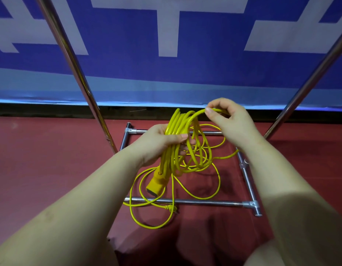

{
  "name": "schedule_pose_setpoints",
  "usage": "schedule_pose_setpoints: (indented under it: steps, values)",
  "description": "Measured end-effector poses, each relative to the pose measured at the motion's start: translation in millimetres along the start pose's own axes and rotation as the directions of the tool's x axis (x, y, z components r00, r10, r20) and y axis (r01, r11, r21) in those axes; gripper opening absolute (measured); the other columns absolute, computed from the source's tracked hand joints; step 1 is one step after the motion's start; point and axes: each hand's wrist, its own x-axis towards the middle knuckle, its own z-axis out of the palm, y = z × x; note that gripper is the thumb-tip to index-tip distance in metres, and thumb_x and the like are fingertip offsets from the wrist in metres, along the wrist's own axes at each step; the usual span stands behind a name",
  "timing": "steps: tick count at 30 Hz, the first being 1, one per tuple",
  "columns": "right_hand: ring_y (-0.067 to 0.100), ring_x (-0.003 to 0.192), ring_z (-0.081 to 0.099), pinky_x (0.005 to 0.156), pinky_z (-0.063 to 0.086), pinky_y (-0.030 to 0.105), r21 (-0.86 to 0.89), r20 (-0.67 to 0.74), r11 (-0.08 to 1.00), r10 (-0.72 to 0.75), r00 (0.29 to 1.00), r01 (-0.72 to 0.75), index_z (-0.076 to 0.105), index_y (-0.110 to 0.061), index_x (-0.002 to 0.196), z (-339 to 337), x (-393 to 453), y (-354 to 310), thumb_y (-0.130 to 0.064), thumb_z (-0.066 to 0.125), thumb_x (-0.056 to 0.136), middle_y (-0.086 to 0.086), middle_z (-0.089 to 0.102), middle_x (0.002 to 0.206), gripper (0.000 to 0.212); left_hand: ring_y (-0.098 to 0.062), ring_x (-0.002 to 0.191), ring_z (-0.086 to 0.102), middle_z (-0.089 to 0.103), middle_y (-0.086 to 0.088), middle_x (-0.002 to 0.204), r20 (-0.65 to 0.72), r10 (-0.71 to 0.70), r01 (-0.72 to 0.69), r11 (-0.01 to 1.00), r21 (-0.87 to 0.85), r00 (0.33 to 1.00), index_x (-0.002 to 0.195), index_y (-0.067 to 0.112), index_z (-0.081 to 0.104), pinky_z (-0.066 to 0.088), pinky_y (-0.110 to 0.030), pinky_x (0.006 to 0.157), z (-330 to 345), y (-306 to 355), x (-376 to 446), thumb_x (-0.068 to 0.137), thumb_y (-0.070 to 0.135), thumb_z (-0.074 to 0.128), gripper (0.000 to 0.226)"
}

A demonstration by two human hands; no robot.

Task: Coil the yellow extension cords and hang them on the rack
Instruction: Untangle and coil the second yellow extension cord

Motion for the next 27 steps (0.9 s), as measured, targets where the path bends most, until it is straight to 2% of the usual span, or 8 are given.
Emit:
schedule_pose_setpoints:
  steps: [3, 5, 6, 10, 13, 16, 21, 27]
  values:
    - [0.023, 0.076, 0.060, 0.078, 0.047, 0.026, -0.058, 0.101, 0.998, 0.008, 0.995, -0.002, 0.061, -0.036, 0.070, 4.4, 0.4, 2.8, -0.032, 0.068, 0.081, 0.009, 0.066, 0.079, 0.013, -0.017, 0.074, 0.071, 0.074, -0.008, 0.083, -0.032, 0.005, -0.008, 0.996, -0.092, 0.999, 0.097, 0.004, 0.063, 0.057, -0.038, 0.076, -1.2, 1.2, 0.3, 0.088, 0.010, 0.055, 0.014]
    - [0.028, 0.082, 0.063, 0.083, 0.049, 0.038, -0.095, 0.144, 0.995, 0.021, 0.989, -0.007, 0.063, -0.041, 0.070, 8.0, -0.5, 2.4, -0.045, 0.066, 0.072, 0.009, 0.068, 0.080, 0.005, -0.017, 0.074, 0.071, 0.074, -0.008, 0.083, -0.038, 0.001, -0.005, 0.993, -0.115, 0.999, 0.098, 0.005, 0.063, 0.057, -0.040, 0.075, -0.5, 1.6, 0.2, 0.087, 0.010, 0.055, 0.014]
    - [0.027, 0.081, 0.063, 0.083, 0.050, 0.040, -0.087, 0.162, 0.996, 0.025, 0.986, -0.011, 0.064, -0.039, 0.070, 8.4, -1.2, 1.6, -0.043, 0.068, 0.072, 0.008, 0.068, 0.080, 0.006, -0.017, 0.073, 0.071, 0.074, -0.008, 0.082, -0.039, 0.002, -0.007, 0.994, -0.113, 0.999, 0.097, 0.005, 0.063, 0.058, -0.038, 0.073, 0.0, 1.5, -0.1, 0.088, 0.009, 0.054, 0.013]
    - [0.010, 0.072, 0.057, 0.073, 0.047, 0.027, -0.021, 0.203, 0.999, 0.030, 0.979, -0.026, 0.065, -0.028, 0.075, 6.0, -3.7, 0.6, -0.024, 0.073, 0.079, 0.005, 0.067, 0.078, 0.010, -0.016, 0.070, 0.071, 0.073, -0.008, 0.078, -0.034, 0.005, -0.007, 0.998, -0.057, 0.999, 0.095, 0.007, 0.064, 0.059, -0.032, 0.070, 2.5, 0.1, -1.3, 0.090, 0.004, 0.054, 0.011]
    - [0.004, 0.070, 0.057, 0.069, 0.045, 0.019, 0.015, 0.176, 0.998, 0.054, 0.983, -0.058, 0.064, -0.025, 0.077, 7.3, -5.6, 0.1, -0.020, 0.075, 0.076, -0.004, 0.065, 0.077, 0.012, -0.015, 0.068, 0.070, 0.073, -0.008, 0.076, -0.027, 0.015, -0.016, 0.999, -0.030, 1.000, 0.094, 0.006, 0.064, 0.059, -0.027, 0.065, 4.9, -0.7, -1.1, 0.089, 0.001, 0.055, 0.011]
    - [-0.001, 0.059, 0.051, 0.060, 0.041, 0.013, 0.018, 0.167, 0.997, 0.065, 0.984, -0.069, 0.059, -0.026, 0.075, 9.5, -6.0, 0.4, -0.020, 0.078, 0.073, -0.008, 0.059, 0.072, 0.021, -0.015, 0.066, 0.070, 0.072, -0.008, 0.075, -0.027, 0.032, -0.033, 0.999, -0.036, 0.999, 0.093, 0.005, 0.064, 0.058, -0.025, 0.064, 6.8, -0.6, -0.6, 0.089, 0.000, 0.055, 0.010]
    - [-0.003, 0.057, 0.049, 0.057, 0.038, 0.009, 0.002, 0.069, 0.998, 0.060, 0.996, -0.060, 0.053, -0.025, 0.072, 11.4, -6.7, 1.8, -0.021, 0.083, 0.066, -0.009, 0.053, 0.068, 0.031, -0.013, 0.057, 0.065, 0.068, -0.005, 0.067, -0.010, 0.019, -0.019, 1.000, 0.002, 1.000, 0.086, 0.005, 0.063, 0.058, -0.026, 0.060, 7.6, 2.6, -0.5, 0.089, -0.001, 0.056, 0.010]
    - [0.002, 0.054, 0.041, 0.052, 0.037, 0.013, -0.046, 0.018, 0.994, 0.095, 0.995, -0.094, 0.050, -0.024, 0.070, 7.2, -10.6, 1.1, -0.030, 0.087, 0.056, -0.005, 0.050, 0.066, 0.041, -0.011, 0.051, 0.061, 0.066, -0.004, 0.062, 0.069, -0.022, 0.020, 0.999, 0.039, 0.997, 0.083, 0.004, 0.061, 0.056, -0.024, 0.055, 5.9, 5.3, -1.6, 0.085, 0.000, 0.059, 0.005]
